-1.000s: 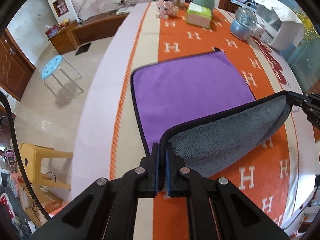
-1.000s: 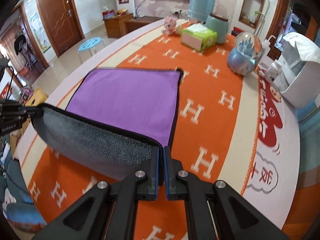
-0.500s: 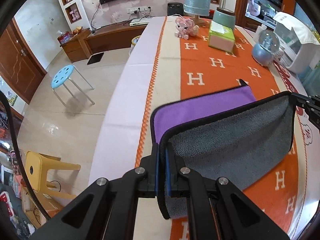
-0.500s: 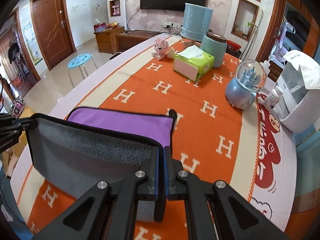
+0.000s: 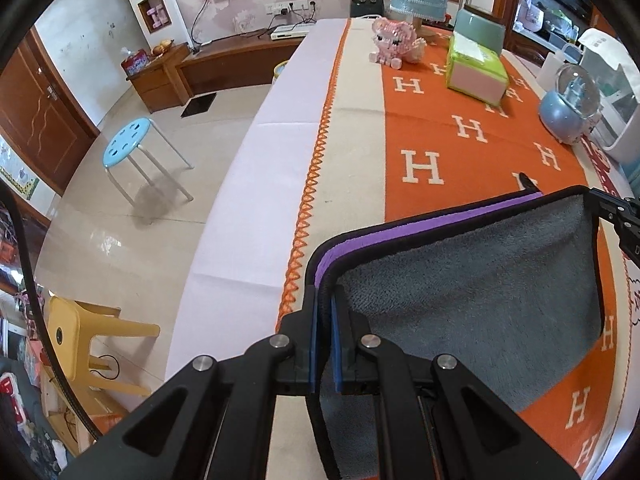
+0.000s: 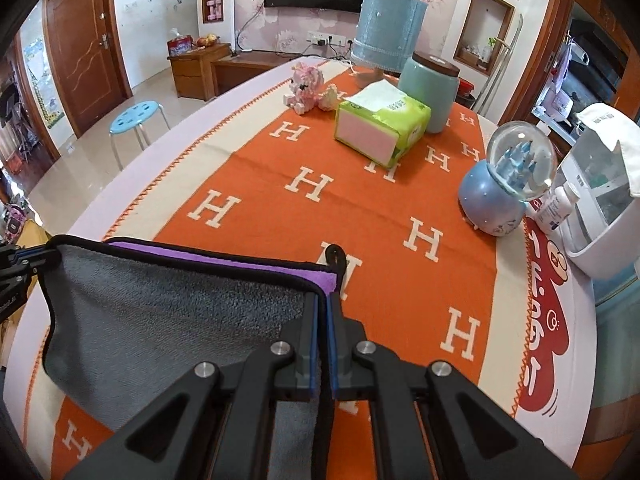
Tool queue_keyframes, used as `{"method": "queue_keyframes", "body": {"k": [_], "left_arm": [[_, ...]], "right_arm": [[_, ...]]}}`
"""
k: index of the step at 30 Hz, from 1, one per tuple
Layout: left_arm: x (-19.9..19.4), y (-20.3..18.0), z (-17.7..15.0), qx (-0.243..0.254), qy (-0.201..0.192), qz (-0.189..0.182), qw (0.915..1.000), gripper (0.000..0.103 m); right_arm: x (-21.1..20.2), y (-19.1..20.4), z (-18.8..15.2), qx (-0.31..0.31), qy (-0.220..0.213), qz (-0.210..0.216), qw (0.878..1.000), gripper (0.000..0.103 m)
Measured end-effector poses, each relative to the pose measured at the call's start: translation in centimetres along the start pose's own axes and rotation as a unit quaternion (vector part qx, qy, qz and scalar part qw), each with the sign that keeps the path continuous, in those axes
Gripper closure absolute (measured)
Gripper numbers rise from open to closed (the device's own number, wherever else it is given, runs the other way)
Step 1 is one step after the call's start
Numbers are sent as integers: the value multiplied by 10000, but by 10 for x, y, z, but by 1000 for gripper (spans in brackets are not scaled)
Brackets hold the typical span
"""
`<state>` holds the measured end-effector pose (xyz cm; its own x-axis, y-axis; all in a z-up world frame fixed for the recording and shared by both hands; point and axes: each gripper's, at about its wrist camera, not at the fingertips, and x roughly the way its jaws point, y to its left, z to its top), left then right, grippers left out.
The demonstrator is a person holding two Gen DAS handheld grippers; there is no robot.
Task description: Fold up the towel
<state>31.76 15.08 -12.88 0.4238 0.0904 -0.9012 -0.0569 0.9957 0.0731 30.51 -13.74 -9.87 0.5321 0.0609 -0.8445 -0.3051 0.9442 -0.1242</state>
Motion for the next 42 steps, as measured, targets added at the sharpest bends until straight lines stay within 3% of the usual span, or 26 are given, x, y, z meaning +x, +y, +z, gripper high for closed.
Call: {"method": "queue_keyframes", "body": {"k": [17, 36, 42], "left_arm": [[46, 8, 11, -227, 304, -16, 9993, 97], [63, 9, 12, -274, 358, 90, 9989, 93], [64, 6, 11, -138, 296, 220, 9992, 90]], "right_arm": [[41, 3, 2, 60, 241, -84, 9997, 99], [62, 6, 1, -84, 331, -202, 9992, 99], [68, 13, 1, -255, 349, -417, 9982, 98]]}}
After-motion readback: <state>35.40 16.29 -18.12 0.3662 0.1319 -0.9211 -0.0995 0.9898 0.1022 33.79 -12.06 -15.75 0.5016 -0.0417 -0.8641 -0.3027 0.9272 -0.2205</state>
